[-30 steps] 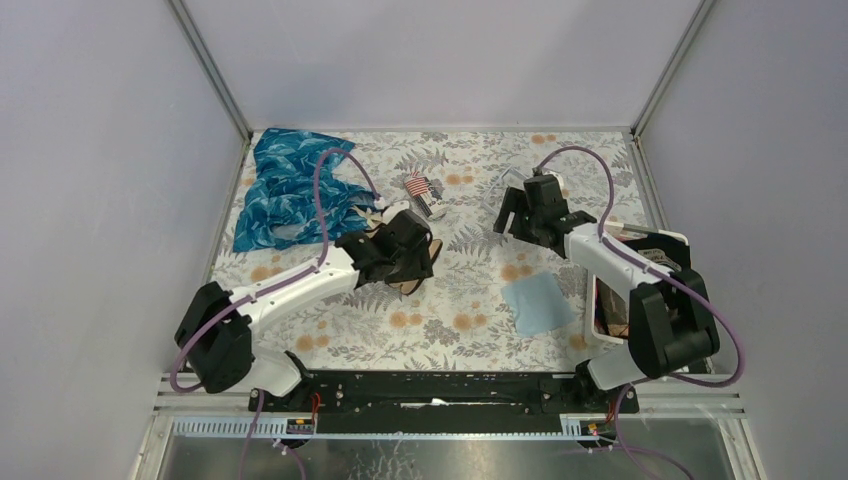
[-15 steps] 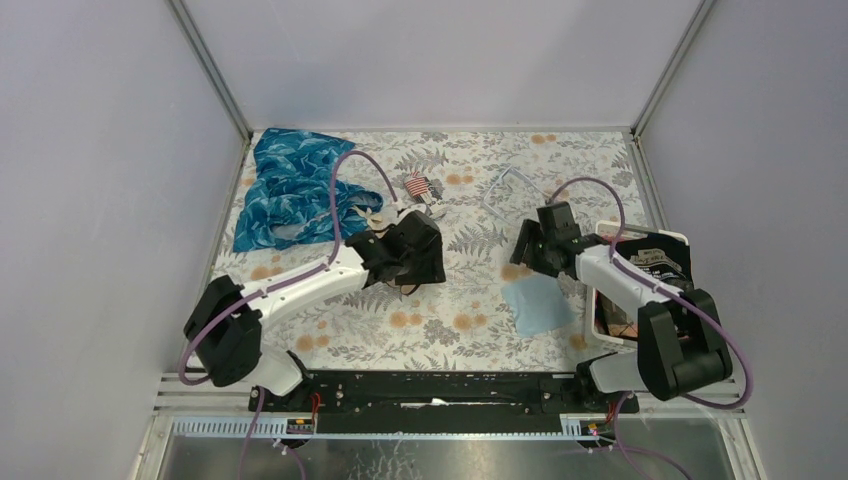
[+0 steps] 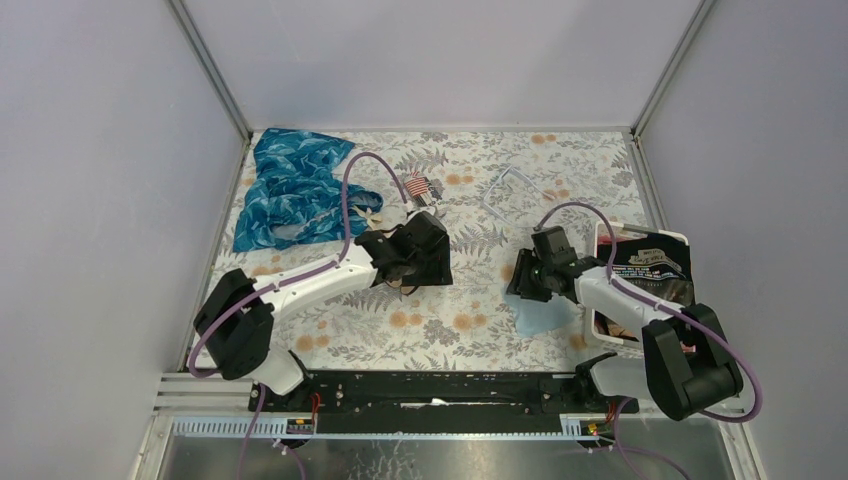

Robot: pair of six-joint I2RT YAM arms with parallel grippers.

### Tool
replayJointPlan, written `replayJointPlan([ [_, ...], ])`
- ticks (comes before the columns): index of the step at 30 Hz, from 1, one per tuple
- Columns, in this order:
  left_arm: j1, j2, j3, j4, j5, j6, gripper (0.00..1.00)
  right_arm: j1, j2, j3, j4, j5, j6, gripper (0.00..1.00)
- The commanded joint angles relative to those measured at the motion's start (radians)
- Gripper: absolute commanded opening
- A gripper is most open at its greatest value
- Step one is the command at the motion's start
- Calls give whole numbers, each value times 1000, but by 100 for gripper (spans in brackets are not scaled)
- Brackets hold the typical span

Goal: Organize the sunglasses
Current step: Move the glasses cleaning cloth to the center of the board.

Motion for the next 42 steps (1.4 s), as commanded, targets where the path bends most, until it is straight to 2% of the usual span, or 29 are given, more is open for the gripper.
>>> replayJointPlan([
  [1, -7, 12, 22, 54, 11, 7, 65, 62, 11, 30, 36, -7, 5, 47],
  [10, -7, 7, 10, 54, 7, 6, 65, 145, 101, 37, 81, 59, 26, 43],
  [20, -6, 6, 2, 56, 4, 5, 65, 181, 160, 44, 71, 157, 25, 33],
  [30, -8, 14, 3, 61, 10, 2, 65, 257, 159, 138, -62, 325, -38, 36],
  [35, -7, 14, 3, 62, 9, 2, 64, 279, 193, 139, -67, 350, -42, 35],
  [42, -8, 6, -5, 60, 5, 0, 65, 293, 68, 124, -17, 313, -39, 35],
])
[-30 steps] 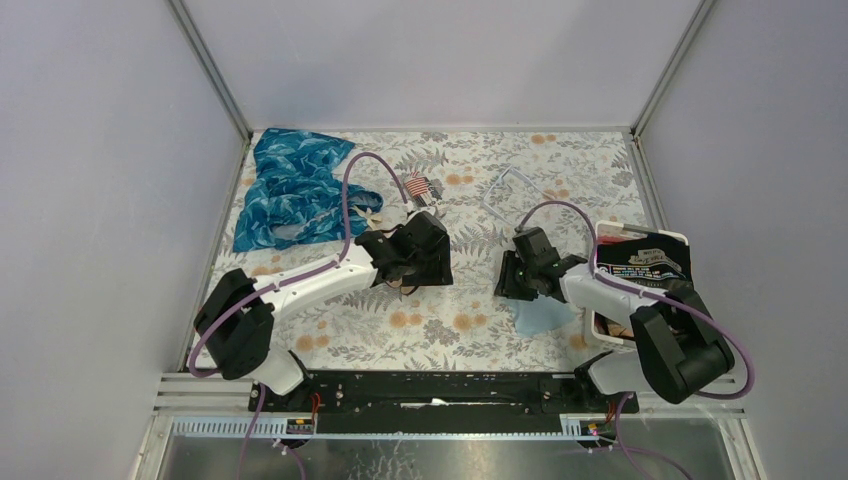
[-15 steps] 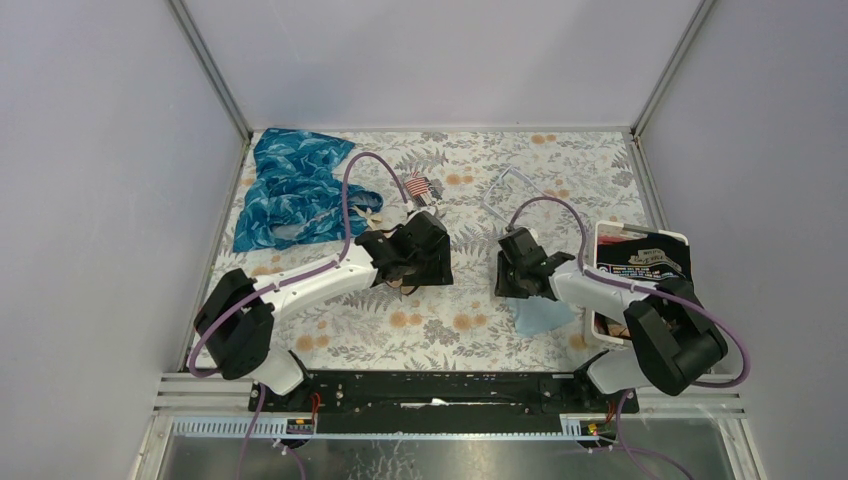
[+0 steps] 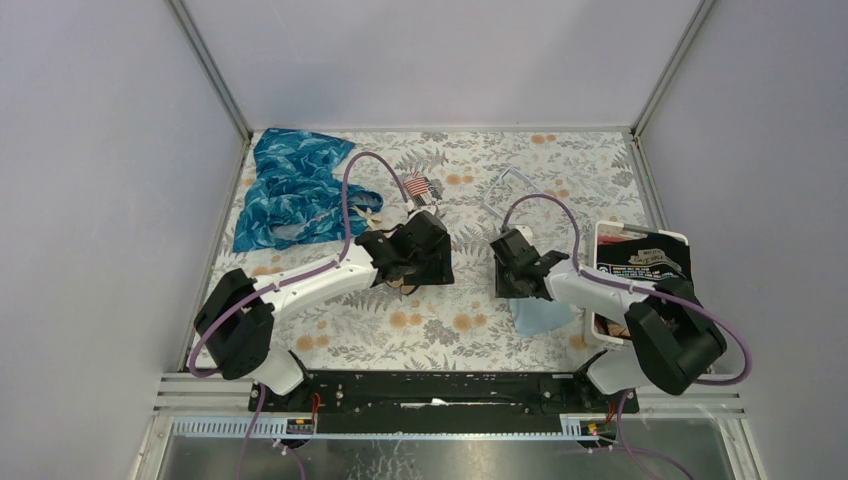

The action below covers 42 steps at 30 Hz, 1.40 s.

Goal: Organize the sunglasses
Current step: Move the glasses cleaning cloth to the center of the board.

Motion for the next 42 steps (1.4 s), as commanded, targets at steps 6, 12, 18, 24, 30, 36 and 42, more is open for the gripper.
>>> replayJointPlan([
  [6, -6, 10, 4, 43, 3, 3, 65, 12, -101, 25, 1, 32, -31, 35],
  [12, -6, 9, 5, 42, 6, 4, 64, 12, 10, 24, 3, 31, -30, 36],
  [18, -6, 8, 4, 37, 1, 2, 65, 12, 54, 12, 35, -2, -34, 36],
  [24, -6, 16, 10, 37, 1, 0, 64, 12, 66, 23, 8, 47, -40, 28],
  [30, -5, 19, 7, 37, 0, 1, 64, 17, 71, 25, -7, 82, -45, 20],
  [36, -6, 17, 2, 38, -2, -3, 64, 29, 65, 32, -17, 87, -45, 22],
  [42, -6, 18, 3, 37, -2, -1, 64, 42, 84, 44, -26, 100, -39, 25],
])
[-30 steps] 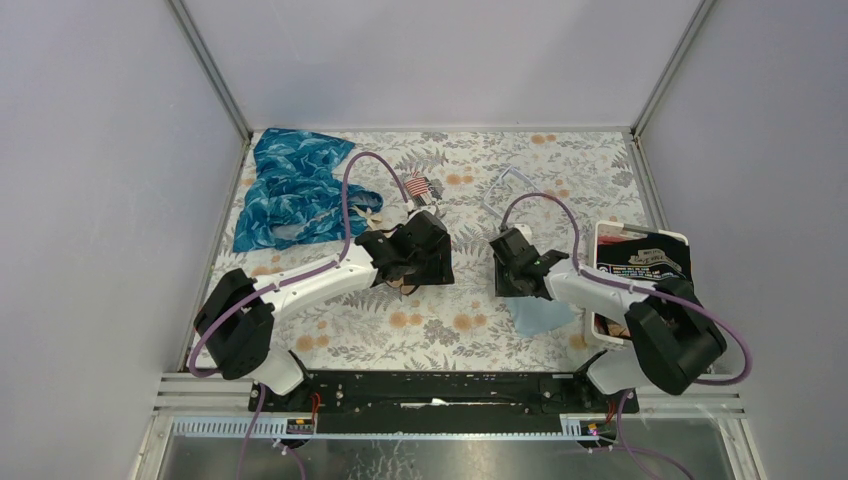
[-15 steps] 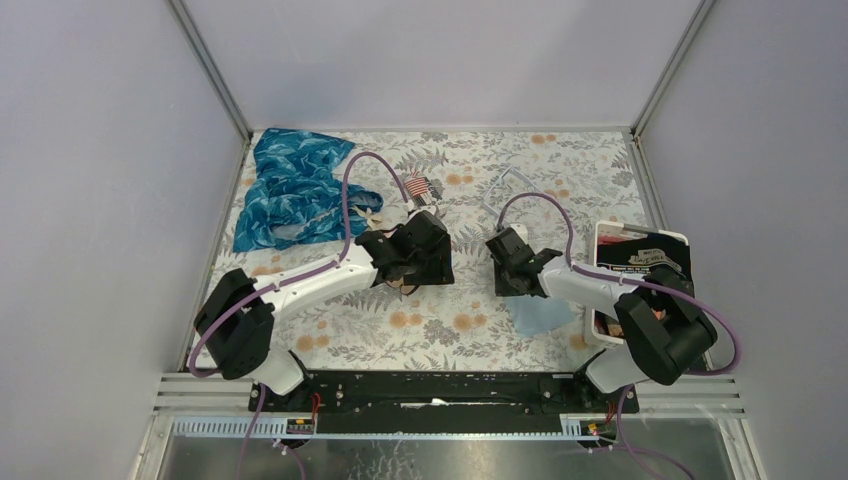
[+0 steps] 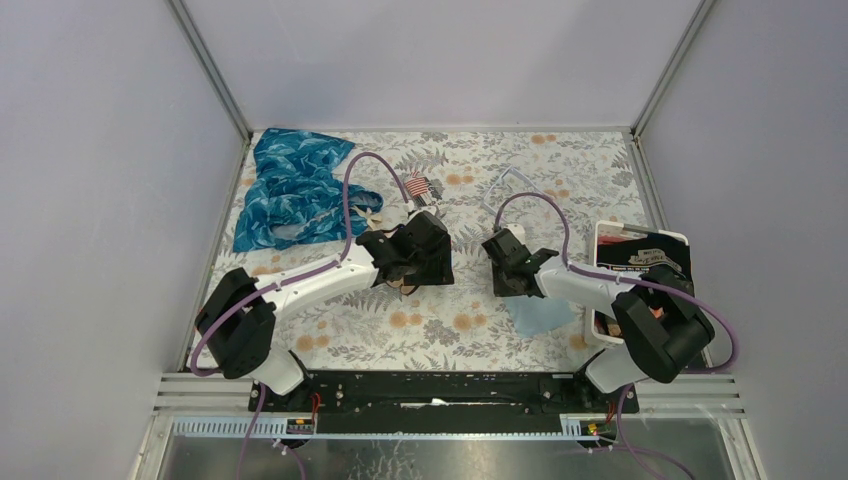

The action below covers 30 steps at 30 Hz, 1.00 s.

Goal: Organize the sunglasses
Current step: Move the glasses cleaning cloth to the center of the board.

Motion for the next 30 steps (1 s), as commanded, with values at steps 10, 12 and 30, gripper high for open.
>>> replayJointPlan([
  [10, -6, 1, -11, 36, -10, -1, 64, 21, 48, 50, -45, 30, 8, 0],
  [12, -6, -2, -13, 36, -16, -5, 64, 21, 51, 77, -39, 5, 5, 0],
  [30, 32, -198, -118, -43, -188, -83, 64, 19, 366, 451, 43, -102, 48, 0],
])
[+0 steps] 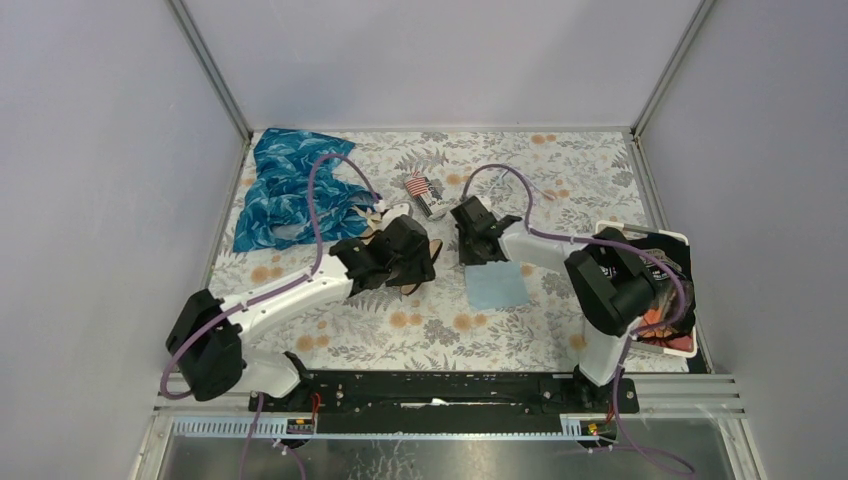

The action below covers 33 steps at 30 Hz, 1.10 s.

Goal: Organize the sunglasses
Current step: Move the glasses cleaning cloth to the center of the board.

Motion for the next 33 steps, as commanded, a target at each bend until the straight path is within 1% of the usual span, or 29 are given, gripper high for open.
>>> replayJointPlan([
  [1, 11, -53, -31, -28, -63, -16, 65, 6, 89, 130, 28, -23, 32, 0],
  [4, 11, -72, -41, -37, -62, -16, 65, 6, 138, 198, 6, -31, 38, 0],
  [5, 11, -78, -43, -37, -61, -15, 65, 6, 140, 208, 1, -31, 39, 2],
  [6, 9, -82, -42, -36, -63, -12, 66, 6, 134, 211, 0, -29, 41, 9],
  [8, 2, -88, -36, -33, -68, -1, 68, 5, 96, 194, 14, -29, 45, 29],
  [9, -1, -89, -30, -32, -73, 5, 69, 3, 67, 175, 27, -28, 46, 37],
  [10, -4, -87, -22, -28, -73, 15, 69, -2, 33, 156, 37, -26, 45, 43],
  [11, -9, -84, -14, -21, -71, 25, 70, -7, -14, 140, 40, -23, 45, 45],
  [13, -23, -70, 0, 0, -59, 39, 70, -23, -91, 100, 40, -8, 36, 46],
  [15, -42, -43, 18, 28, -40, 47, 70, -66, -170, 41, 39, -8, 28, 46],
  [21, -123, 110, 83, 74, 14, 33, 69, -261, -373, -210, 15, -116, -6, 47],
  [23, -147, 157, 87, 111, 44, 7, 68, -308, -420, -276, -5, -149, -13, 47],
  [25, -158, 208, 71, 161, 68, -47, 65, -330, -468, -340, 4, -162, 1, 47],
  [28, -161, 276, 61, 176, 73, -116, 61, -337, -495, -406, 26, -224, 25, 47],
  [33, -160, 311, 52, 171, 24, -173, 54, -339, -458, -469, 82, -293, 65, 43],
])
